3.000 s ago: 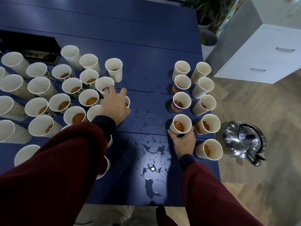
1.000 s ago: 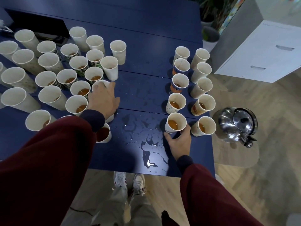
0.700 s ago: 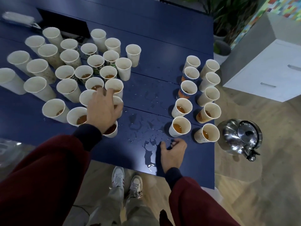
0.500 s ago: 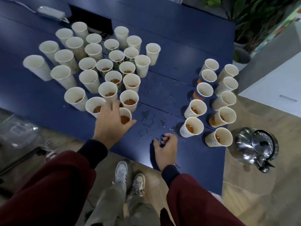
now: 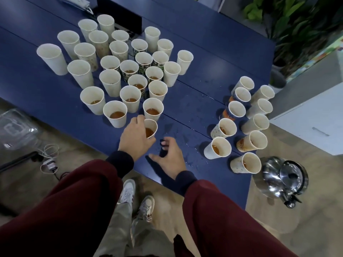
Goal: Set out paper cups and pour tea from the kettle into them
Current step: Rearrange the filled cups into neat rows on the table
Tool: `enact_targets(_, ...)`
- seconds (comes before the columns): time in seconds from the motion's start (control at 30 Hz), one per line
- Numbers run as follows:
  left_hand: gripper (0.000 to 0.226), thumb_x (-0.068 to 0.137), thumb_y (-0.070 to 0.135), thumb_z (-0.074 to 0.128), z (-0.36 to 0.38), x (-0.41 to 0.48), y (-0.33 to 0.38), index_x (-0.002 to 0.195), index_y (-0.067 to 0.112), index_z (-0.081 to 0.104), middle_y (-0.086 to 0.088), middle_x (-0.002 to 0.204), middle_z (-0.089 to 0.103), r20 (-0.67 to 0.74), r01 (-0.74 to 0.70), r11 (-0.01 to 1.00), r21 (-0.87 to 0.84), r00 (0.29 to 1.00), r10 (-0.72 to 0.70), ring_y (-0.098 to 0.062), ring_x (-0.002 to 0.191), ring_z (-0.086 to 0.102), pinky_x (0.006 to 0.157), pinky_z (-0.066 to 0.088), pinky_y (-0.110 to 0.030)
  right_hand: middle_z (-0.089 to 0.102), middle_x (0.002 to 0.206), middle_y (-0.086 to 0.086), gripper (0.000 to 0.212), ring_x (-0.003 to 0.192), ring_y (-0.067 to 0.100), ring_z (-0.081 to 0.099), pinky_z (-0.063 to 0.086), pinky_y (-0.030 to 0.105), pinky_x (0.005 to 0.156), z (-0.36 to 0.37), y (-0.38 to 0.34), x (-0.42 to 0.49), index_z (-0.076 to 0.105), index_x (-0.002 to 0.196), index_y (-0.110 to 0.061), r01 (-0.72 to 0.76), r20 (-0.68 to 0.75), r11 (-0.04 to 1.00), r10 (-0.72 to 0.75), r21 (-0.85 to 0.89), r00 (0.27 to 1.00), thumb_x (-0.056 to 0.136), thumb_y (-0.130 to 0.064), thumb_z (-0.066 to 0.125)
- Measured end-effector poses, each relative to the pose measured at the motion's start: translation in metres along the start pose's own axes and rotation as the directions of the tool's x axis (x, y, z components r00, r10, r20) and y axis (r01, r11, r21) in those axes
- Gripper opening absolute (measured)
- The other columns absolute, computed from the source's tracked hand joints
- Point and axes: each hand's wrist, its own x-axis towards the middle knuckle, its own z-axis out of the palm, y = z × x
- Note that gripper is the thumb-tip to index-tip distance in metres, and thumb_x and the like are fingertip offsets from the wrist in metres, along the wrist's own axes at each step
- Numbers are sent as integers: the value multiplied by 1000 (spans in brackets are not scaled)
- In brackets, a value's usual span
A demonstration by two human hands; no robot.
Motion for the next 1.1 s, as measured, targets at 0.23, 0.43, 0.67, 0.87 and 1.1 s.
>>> enact_targets(0.23, 49, 76, 36, 74, -8, 1, 56, 113, 16, 48, -8, 118, 58, 55, -93, 996, -14, 994, 93, -35, 103, 59, 80, 47, -44, 64, 115, -17, 59, 104, -6, 59, 47, 15, 85, -27, -27, 9, 52, 122, -32, 135, -176, 988, -120, 73, 977, 73, -20, 84)
enact_targets(0.43, 51, 72, 35, 77, -19, 38, 99, 110, 15, 49, -5, 112, 59, 82, -233, 972, 3, 969, 232, -26, 100, 59, 76, 45, -35, 69, 107, -12, 56, 96, 3, 65, 53, 25, 81, -65, -41, 31, 55, 116, -30, 152, -312, 976, -98, 154, 945, 70, -14, 83)
enact_targets(0.67, 65, 68, 54, 76, -29, 106, 134, 117, 20, 49, 0, 113, 59, 191, -337, 940, -54, 920, 341, -23, 101, 58, 76, 41, -32, 67, 101, -13, 57, 92, 4, 65, 52, 23, 78, -113, -59, 82, 53, 109, -30, 169, -399, 980, -114, 105, 910, 68, -17, 90)
enact_targets(0.87, 87, 78, 69, 66, -30, 210, 135, 140, 14, 42, -13, 133, 56, 172, -289, 936, -202, 930, 324, -31, 121, 54, 100, 46, -47, 68, 100, -17, 50, 90, 1, 65, 48, 17, 73, -146, -71, 149, 57, 111, -26, 114, -512, 979, -12, 168, 859, 72, -29, 89)
enact_targets(1.1, 68, 82, 49, 70, -5, 329, 133, 125, 3, 45, -21, 120, 54, 125, -348, 911, 220, 937, 328, -37, 109, 52, 92, 46, -46, 70, 99, -10, 50, 89, 7, 66, 45, 6, 71, -177, -53, 228, 59, 110, -19, 16, -665, 980, 124, 200, 737, 71, -25, 90)
